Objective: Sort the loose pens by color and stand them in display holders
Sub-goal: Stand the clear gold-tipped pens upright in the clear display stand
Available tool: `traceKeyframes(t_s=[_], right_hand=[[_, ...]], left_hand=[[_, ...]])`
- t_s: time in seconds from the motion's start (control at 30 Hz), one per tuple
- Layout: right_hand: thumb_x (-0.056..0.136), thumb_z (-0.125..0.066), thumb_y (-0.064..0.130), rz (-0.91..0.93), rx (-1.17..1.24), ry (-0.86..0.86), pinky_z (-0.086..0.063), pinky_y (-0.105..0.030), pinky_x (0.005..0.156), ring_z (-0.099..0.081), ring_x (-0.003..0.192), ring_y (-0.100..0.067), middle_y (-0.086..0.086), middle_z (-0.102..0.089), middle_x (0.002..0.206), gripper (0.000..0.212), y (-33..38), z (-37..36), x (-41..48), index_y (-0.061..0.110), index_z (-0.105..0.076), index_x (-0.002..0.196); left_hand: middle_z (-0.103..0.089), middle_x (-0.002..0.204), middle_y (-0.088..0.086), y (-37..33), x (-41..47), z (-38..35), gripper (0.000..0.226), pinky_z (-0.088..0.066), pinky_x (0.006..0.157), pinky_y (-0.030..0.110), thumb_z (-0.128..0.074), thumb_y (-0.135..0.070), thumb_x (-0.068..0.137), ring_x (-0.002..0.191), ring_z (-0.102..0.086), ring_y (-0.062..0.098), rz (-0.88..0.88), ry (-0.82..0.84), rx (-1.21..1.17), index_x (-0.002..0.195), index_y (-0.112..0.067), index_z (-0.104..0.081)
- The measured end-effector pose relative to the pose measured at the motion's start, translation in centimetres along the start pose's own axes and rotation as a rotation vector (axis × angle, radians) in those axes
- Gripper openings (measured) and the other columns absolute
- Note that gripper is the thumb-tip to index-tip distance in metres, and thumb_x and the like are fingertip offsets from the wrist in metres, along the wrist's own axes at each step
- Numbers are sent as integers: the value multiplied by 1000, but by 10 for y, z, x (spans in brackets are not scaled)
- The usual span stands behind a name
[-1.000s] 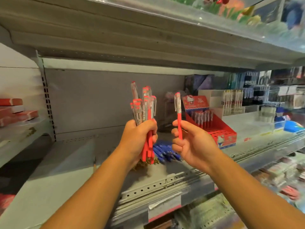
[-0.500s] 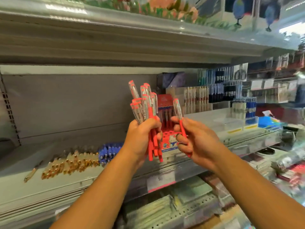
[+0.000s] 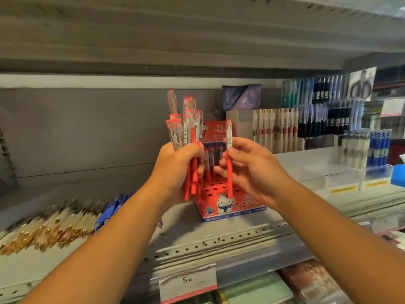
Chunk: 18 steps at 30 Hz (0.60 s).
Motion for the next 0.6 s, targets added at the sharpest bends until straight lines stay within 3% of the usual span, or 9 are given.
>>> traceKeyframes(t_s=[0.07,0.2,0.27,0.4,0.5,0.6], right_hand=[[95,-57,2,36,-128,10,-56,-36,85,-63,72,-16,-9,-66,83,22,4,8,22,6,-58,116],[89,-64,-2,152,-401,26,-58,-26,63,-70,74,-21,-6,-70,82,17,13,23,62,11,-60,99],[86,-69,-1,226,-540,40,-61,-34,63,-72,75,-21,-2,-70,84,26,12,31,79,18,-58,100],[84,-72,1,315,-693,134,-58,-32,55,-71,68,-15,16,-68,77,56,2,39,105,43,-46,112],[81,-76,5,359,-784,172,-61,-43,56,-72,68,-22,9,-67,88,69,-7,45,114,59,-43,108],[78,-79,7,396,-809,168,-61,-48,57,-71,65,-24,12,-66,84,72,-11,53,121,65,-46,104]], left_hand=[[-47,49,7,4,22,5,11,-34,40,21,-57,-11,68,42,-41,20,-2,-41,43,58,-14,-55],[-48,50,7,20,54,17,19,-31,37,19,-57,-8,80,43,-41,20,58,-115,135,62,-11,-53],[-47,52,9,28,61,20,15,-31,36,19,-60,-13,75,43,-42,20,71,-105,160,62,-11,-52],[-45,57,14,34,62,21,7,-34,37,19,-59,-18,61,43,-42,18,49,-106,190,61,-12,-55],[-47,54,12,34,64,19,9,-34,38,19,-59,-19,62,42,-42,19,32,-135,244,65,-11,-56],[-49,53,21,28,70,11,18,-33,38,22,-58,-26,63,39,-42,24,-5,-180,425,61,-8,-57]])
Point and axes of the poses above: each hand's wrist, its own x-axis towards the middle knuckle, its own z-axis out of the back of the hand, y = z × x, the point moved 6 cm from there along x, towards the middle knuckle
